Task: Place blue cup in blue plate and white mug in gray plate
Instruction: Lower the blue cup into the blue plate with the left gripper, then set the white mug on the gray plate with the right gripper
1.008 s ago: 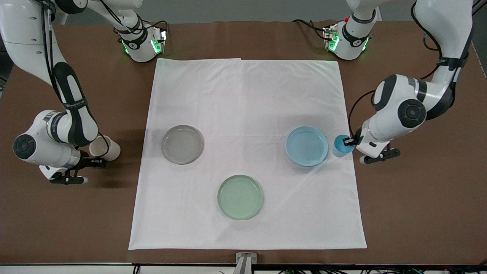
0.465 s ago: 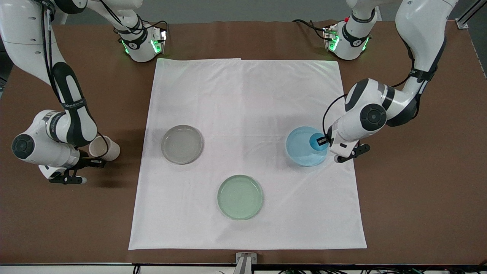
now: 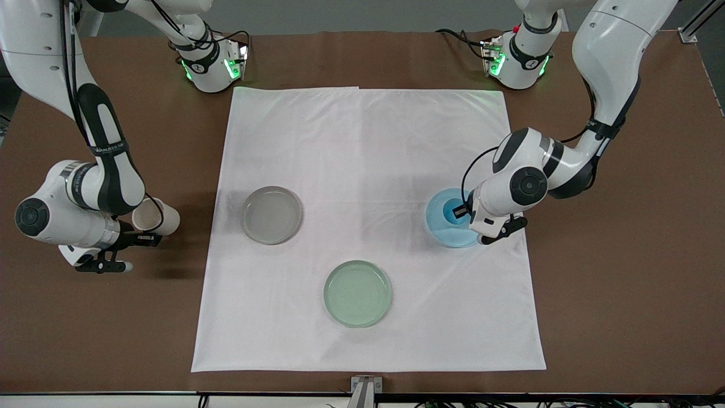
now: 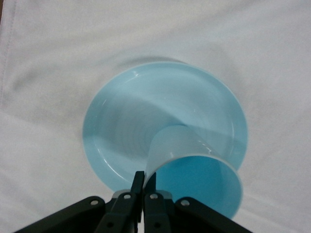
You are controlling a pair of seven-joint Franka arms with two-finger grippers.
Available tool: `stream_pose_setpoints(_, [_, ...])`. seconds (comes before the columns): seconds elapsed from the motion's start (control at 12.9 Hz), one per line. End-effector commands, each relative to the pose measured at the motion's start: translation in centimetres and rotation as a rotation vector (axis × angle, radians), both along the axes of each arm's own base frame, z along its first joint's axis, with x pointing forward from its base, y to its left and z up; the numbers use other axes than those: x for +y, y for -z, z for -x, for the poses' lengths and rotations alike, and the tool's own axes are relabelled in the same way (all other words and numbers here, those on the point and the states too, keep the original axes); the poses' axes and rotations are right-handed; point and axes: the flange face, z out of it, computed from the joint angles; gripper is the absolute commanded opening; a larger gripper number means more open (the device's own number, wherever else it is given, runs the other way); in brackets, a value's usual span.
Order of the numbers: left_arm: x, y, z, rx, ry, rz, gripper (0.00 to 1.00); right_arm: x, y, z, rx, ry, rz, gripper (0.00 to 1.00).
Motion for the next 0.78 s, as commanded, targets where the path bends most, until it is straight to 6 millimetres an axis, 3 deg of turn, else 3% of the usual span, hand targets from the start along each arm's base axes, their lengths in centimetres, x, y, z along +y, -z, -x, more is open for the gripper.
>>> stream_pose_setpoints(0.0, [-0.6, -0.1, -0.1, 0.001, -0.008, -0.007, 0.01, 7.9, -7.6, 0.8, 0.017, -0.020, -0.003, 0.02])
stream_pose_setpoints(0.16, [-1.2, 0.1, 0.3, 0.005, 0.002, -0.009, 0.00, 15.0, -9.5, 1.3, 0.031, -0.034, 0.009, 0.02])
stream_pose_setpoints(0.39, [-0.9, 0.1, 0.5, 0.012, 0.005, -0.016, 0.00, 25.1, -8.4, 2.5, -0.003, -0.039, 0.026, 0.02])
stream_pose_setpoints(0.54, [-1.0, 0.3, 0.4, 0.011, 0.005, -0.014, 0.00, 28.7, -5.3, 2.8, -0.019, -0.066, 0.031, 0.02])
stream_pose_setpoints(0.7, [-0.6, 0.3, 0.5, 0.016, 0.003, -0.018, 0.00, 30.1, -2.9, 2.7, -0.037, -0.082, 0.031, 0.02])
